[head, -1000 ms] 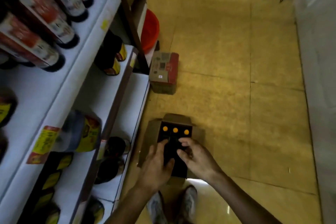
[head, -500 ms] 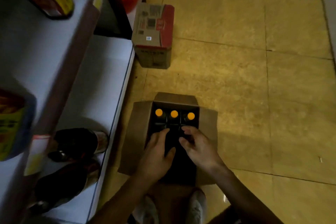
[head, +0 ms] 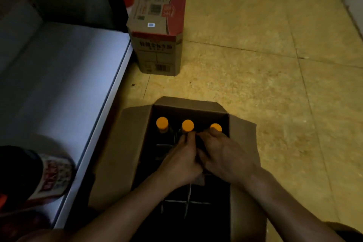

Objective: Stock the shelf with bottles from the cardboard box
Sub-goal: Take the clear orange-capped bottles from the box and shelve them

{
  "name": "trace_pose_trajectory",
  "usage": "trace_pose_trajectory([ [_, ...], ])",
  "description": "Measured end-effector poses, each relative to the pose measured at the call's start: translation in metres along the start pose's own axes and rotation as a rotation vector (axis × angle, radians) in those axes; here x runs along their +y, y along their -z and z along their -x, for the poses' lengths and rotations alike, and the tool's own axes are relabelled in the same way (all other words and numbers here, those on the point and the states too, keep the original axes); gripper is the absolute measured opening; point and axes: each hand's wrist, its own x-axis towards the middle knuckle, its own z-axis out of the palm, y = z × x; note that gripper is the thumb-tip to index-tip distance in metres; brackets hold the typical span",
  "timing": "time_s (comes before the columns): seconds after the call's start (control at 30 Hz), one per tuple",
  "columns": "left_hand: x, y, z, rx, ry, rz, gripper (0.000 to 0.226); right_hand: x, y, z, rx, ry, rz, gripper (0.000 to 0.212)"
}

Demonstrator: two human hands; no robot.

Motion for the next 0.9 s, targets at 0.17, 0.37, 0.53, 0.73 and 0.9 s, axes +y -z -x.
trace_pose_trajectory([
  [0.17,0.002,0.01,0.003,-0.006,-0.052,-0.04,0.06,0.014,0.02,-0.009,0.065,0.035,0.015,0.03],
  [0.37,0.005,0.017,0.006,0.013,-0.082,-0.082,0.063,0.028,0.032,-0.004,0.141,-0.008,0.073,0.044],
  [0.53,0.008,0.024,-0.001,-0.019,-0.078,-0.179,0.055,0.023,0.021,-0.014,0.108,-0.043,0.306,0.032],
  [0.73,0.005,0.03,0.003,-0.013,-0.088,-0.174,0.056,0.02,0.021,-0.014,0.171,-0.041,0.272,0.036],
  [0.9,0.005,0.038,0.006,0.052,-0.108,-0.211,0.051,0.026,0.028,-0.003,0.23,-0.027,0.082,0.039],
])
